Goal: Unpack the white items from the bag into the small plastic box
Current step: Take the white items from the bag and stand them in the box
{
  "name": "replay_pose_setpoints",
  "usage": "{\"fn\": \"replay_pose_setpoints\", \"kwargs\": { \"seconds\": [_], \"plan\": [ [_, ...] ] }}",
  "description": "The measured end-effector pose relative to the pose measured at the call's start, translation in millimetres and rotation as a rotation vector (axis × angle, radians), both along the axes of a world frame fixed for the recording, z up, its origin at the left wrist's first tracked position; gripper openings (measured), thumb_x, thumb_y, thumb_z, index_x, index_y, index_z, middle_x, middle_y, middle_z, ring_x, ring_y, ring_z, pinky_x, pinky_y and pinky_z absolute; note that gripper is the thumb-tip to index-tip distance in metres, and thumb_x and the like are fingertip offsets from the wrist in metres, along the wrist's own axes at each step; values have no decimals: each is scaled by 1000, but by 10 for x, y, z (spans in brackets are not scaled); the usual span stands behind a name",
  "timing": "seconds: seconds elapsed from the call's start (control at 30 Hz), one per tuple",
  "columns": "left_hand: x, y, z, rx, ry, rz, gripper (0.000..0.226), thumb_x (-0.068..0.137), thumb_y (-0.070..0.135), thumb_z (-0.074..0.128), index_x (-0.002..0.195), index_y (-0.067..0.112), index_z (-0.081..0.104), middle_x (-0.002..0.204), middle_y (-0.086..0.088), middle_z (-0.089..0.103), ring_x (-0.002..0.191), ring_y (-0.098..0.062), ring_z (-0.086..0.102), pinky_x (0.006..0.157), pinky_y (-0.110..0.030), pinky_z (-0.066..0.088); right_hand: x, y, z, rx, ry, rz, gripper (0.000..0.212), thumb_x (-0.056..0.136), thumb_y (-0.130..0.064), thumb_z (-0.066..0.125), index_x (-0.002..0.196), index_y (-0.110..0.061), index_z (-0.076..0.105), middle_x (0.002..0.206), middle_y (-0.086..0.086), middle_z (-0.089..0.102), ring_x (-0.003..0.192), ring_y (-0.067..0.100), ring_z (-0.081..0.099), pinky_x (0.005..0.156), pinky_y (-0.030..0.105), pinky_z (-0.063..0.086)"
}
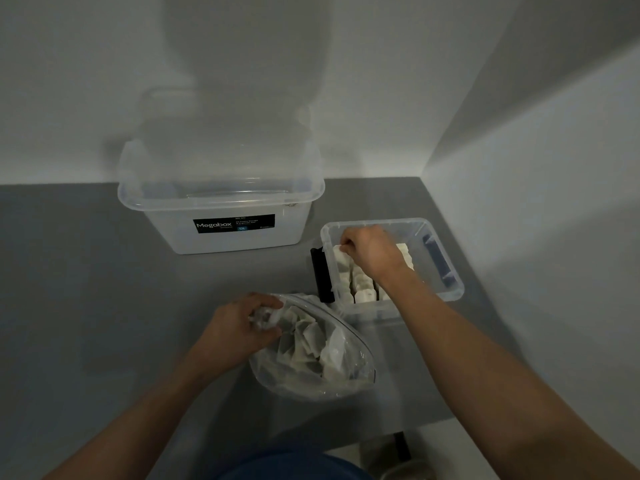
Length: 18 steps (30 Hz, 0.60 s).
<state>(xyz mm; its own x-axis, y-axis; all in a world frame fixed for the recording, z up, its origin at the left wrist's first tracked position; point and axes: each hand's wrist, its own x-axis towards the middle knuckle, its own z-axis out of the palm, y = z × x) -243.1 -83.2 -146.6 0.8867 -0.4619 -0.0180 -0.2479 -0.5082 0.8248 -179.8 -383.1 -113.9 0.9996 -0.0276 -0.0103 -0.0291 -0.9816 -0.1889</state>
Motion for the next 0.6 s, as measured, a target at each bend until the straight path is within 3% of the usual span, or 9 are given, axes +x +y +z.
{"fn": "replay_pose_setpoints", "kwargs": {
  "seconds": [0.1,0.3,0.37,0.47,0.53,0.6],
  "plan": [
    [8,-4,-3,12,3,-8,42,69,32,84,108,33,69,111,23,65,96,11,60,77,-3,42,-4,4,-34,-29,-9,34,15,99,-28,60,102,-18,70,88,7,73,79,29,68,74,40,58],
    [17,61,-5,56,9,-63,59,61,53,70,116,33,67,116,22,64,98,3,62,83,-13,48,-137,-4,194,44,-95,-34,22,95,-31,67,109,-15,72,94,7,77,88,27,72,82,41,59],
    [20,69,-6,75,-9,-86,60,62,49,69,119,32,66,120,20,63,97,1,62,85,-19,49,-293,19,394,189,-201,-113,23,93,-29,70,111,-14,73,95,3,77,87,19,73,84,36,59],
    [13,65,18,108,-38,-106,60,64,45,67,123,30,65,123,16,63,96,-3,63,83,-17,48,-726,260,724,462,-425,-228,23,91,-33,74,110,-19,75,91,-10,75,83,2,70,81,16,55],
    [6,63,36,129,-33,-107,57,67,38,72,123,29,65,124,15,63,95,-5,62,84,-18,48,-1055,543,794,645,-494,-254,18,90,-30,76,106,-22,75,88,-16,73,80,0,70,77,14,54],
    [0,64,34,153,-26,-113,56,71,30,79,125,29,64,126,14,61,97,-6,61,83,-16,45,-1322,829,681,724,-442,-197,13,91,-24,76,104,-22,76,89,-15,74,80,2,71,77,17,56]
  ]
}}
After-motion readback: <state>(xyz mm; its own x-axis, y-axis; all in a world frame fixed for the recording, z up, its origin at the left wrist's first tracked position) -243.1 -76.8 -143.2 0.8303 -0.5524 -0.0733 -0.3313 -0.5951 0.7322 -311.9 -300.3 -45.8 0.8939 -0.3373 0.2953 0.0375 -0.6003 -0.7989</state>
